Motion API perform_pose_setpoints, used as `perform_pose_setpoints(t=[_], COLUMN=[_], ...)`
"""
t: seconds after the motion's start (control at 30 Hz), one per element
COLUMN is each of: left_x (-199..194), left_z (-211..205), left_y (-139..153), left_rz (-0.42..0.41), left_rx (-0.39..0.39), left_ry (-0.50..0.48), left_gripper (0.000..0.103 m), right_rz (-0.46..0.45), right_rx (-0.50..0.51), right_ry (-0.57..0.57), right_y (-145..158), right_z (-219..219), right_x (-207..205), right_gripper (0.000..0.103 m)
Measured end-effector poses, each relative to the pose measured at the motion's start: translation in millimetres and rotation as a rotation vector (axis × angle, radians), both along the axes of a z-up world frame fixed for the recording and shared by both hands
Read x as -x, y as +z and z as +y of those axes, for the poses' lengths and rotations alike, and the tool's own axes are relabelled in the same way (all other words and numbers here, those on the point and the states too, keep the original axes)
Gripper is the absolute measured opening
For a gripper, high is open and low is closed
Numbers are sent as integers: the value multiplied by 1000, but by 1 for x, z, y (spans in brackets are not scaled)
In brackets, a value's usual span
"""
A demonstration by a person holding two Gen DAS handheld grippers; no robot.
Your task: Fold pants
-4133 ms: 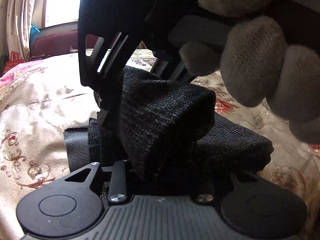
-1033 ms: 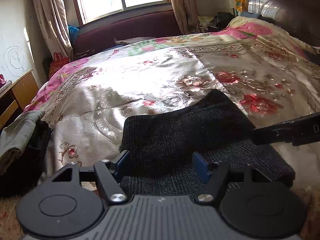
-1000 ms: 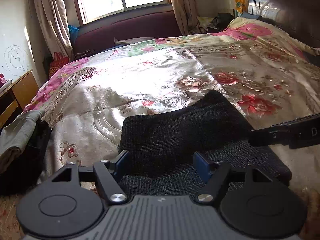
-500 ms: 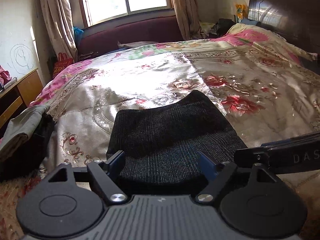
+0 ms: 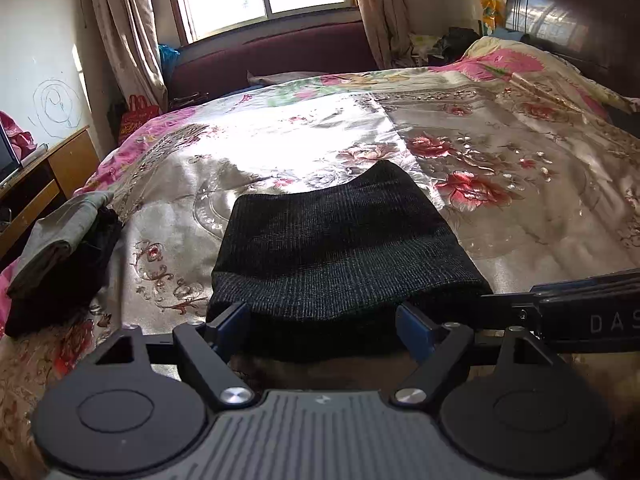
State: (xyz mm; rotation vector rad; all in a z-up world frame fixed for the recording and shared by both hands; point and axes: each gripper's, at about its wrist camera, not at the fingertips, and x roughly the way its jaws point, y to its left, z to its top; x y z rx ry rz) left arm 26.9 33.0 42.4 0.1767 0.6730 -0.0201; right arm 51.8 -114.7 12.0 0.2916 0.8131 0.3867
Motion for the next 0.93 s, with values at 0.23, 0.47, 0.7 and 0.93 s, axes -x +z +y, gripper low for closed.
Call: perform_pose_setpoints(t=[0.23, 0.47, 0.7, 0.93], left_x=[3, 5, 8, 8], left_z=[1, 0, -4, -3], left_y=[-1, -6, -10, -9], left_rz=[5, 21, 11, 7], left_rx=[15, 18, -2, -8], left_ry=[10, 14, 18, 23], left_gripper=[92, 92, 92, 93], right_rz=[-3, 9, 21, 24], right_rx=[-3, -6, -9, -15], right_ry=[6, 5, 6, 7], right_y=[0, -5, -10, -10], right_z=[1, -2, -3, -3], right_x=[4, 7, 8, 8], right_gripper=[59, 59, 59, 59])
